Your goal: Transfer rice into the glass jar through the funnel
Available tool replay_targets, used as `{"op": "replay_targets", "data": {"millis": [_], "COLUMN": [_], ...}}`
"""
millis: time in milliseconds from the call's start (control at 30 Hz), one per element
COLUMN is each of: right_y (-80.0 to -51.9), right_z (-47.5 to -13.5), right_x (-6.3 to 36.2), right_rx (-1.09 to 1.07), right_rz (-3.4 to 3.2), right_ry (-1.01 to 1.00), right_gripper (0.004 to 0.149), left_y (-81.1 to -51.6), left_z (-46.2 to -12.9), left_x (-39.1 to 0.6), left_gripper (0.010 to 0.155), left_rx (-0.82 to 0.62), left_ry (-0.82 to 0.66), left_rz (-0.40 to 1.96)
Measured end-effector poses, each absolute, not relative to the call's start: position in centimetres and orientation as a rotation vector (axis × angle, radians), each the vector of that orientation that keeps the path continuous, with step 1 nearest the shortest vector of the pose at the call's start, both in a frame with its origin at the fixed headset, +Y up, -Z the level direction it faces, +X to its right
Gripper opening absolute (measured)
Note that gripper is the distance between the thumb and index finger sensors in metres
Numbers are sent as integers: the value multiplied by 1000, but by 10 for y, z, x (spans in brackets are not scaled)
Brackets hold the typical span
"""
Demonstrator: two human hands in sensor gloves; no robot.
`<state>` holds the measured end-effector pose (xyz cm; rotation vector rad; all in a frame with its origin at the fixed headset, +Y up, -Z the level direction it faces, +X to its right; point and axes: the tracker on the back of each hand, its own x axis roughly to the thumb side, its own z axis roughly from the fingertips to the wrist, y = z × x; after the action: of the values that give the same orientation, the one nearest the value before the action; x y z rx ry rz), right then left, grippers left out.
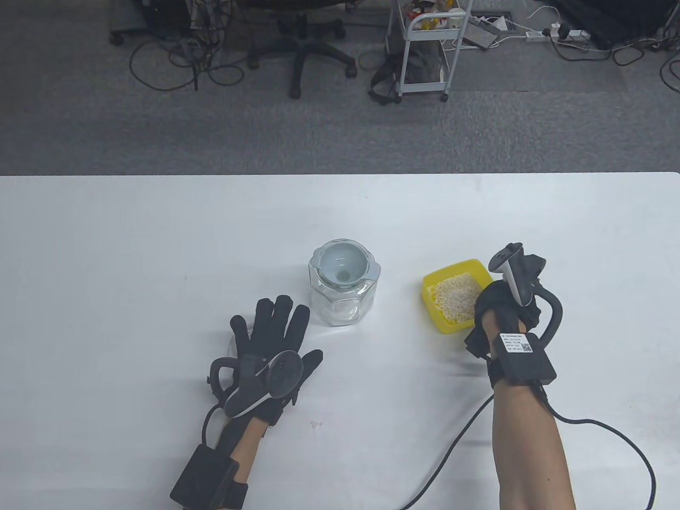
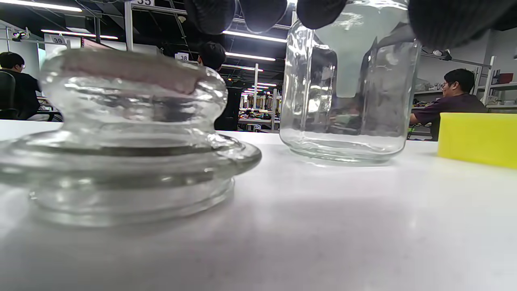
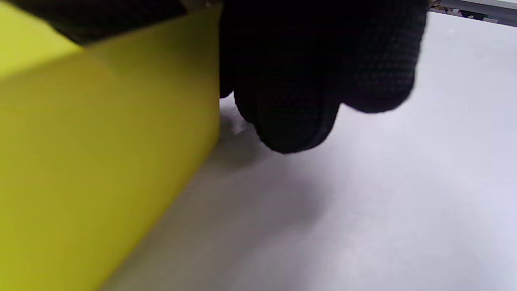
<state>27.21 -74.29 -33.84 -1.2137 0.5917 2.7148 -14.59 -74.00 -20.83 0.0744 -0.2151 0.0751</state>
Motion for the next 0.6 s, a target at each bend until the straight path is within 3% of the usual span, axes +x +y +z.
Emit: {"op": "replay_targets", "data": {"millis": [167,267,300,600], "right_y": [-745,-732,-728,-678], "right_z": [-332,-327,-326,-291], "right_x": [282,284,283,254], "right_rx": [-1182,-1088,-1061,-736], "right_rz": [2542,2372,2327,1875], "right_ry": [541,457,440,260], "right_gripper": [44,43,52,50], "left_y": [-739,-740,-740,-740], "left_z": [-208,-208,-208,-207], "left_x": [-146,-145,-145,-145], "left_gripper": [83,83,83,82], "left_rx": [69,65,63,50], "left_ry": [-215,-215,-216,-213], "left_rz": [74,78,76,70]}}
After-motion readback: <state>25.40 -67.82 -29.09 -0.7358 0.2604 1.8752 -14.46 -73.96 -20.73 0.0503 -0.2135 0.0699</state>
